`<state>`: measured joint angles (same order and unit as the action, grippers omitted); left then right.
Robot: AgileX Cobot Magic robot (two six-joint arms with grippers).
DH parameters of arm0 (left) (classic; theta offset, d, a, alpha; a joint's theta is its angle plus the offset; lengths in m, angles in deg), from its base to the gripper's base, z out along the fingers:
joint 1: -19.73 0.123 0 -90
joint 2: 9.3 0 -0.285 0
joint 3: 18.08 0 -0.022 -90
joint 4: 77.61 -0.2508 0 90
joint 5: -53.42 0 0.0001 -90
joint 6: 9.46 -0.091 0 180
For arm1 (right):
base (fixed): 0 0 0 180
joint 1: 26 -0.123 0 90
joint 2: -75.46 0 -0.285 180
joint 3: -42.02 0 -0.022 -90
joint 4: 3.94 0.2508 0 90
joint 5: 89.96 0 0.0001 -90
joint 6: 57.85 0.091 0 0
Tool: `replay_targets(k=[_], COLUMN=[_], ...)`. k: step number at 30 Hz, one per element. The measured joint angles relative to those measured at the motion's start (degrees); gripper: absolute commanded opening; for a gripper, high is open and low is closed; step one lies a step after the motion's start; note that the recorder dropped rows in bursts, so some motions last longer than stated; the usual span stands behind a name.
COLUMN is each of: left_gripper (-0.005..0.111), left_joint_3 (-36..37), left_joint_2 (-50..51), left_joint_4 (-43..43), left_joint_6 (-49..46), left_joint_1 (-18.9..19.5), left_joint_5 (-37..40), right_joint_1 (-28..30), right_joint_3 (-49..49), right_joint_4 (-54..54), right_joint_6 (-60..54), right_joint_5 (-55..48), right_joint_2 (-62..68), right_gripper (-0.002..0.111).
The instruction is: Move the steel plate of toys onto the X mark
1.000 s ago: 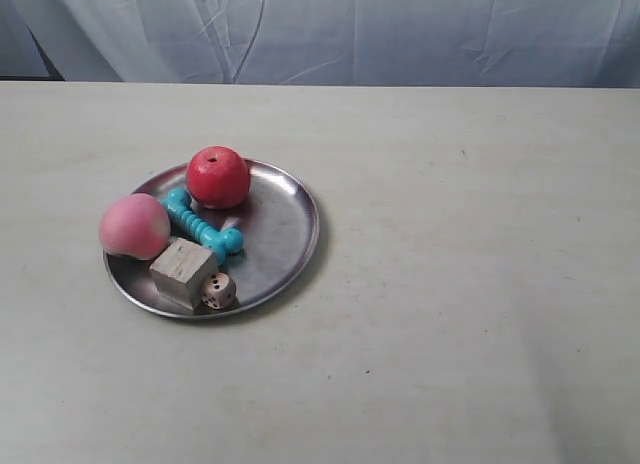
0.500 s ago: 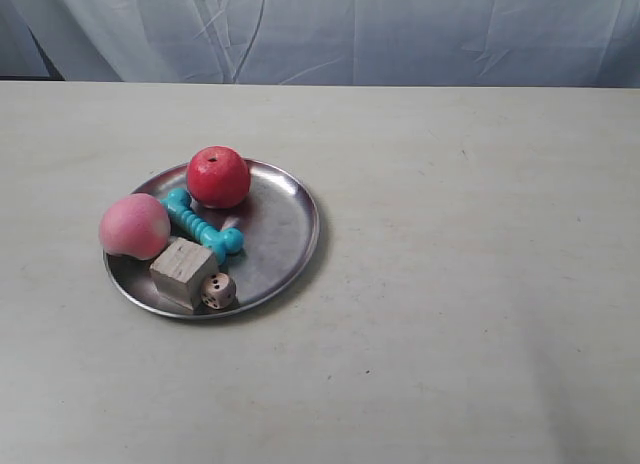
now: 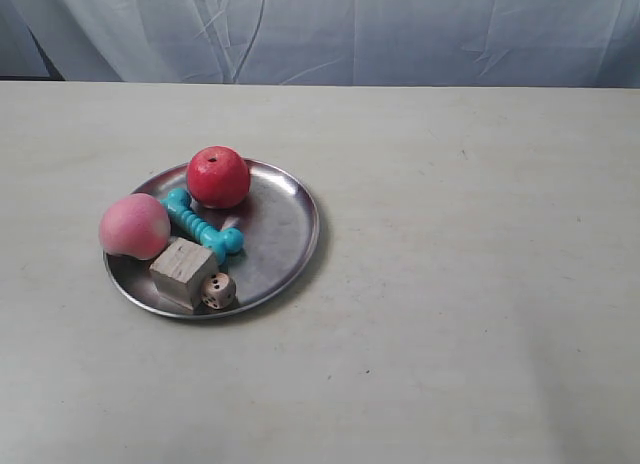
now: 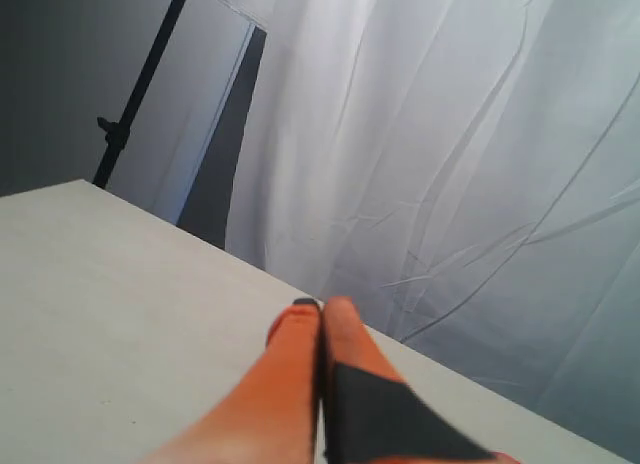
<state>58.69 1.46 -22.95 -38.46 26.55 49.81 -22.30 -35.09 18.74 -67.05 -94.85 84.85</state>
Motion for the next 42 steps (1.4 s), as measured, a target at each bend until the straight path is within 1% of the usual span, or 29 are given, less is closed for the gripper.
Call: replay_targets(k=[11,20,42], left_gripper=[0.000,0.000,0.000], left_joint_3=[0.2,0.2,0.2], left_joint_2=[-0.2,-2.6,-2.7], left_joint_4=[0.0,0.0,0.0], left_joint_6=[0.0,0.0,0.0], left_joint_1=[0.0,0.0,0.0], left_joint_5=[2.7,2.7,2.7], right_joint_1=[0.0,0.0,0.0], right_joint_3=[0.0,0.0,0.0], right_joint_4=[0.1,0.2,0.2], right_joint_6=[0.1,0.1,0.0], right_joint_5=[0.0,0.0,0.0], right_joint_2=[0.0,0.0,0.0], right_gripper=[0.000,0.000,0.000])
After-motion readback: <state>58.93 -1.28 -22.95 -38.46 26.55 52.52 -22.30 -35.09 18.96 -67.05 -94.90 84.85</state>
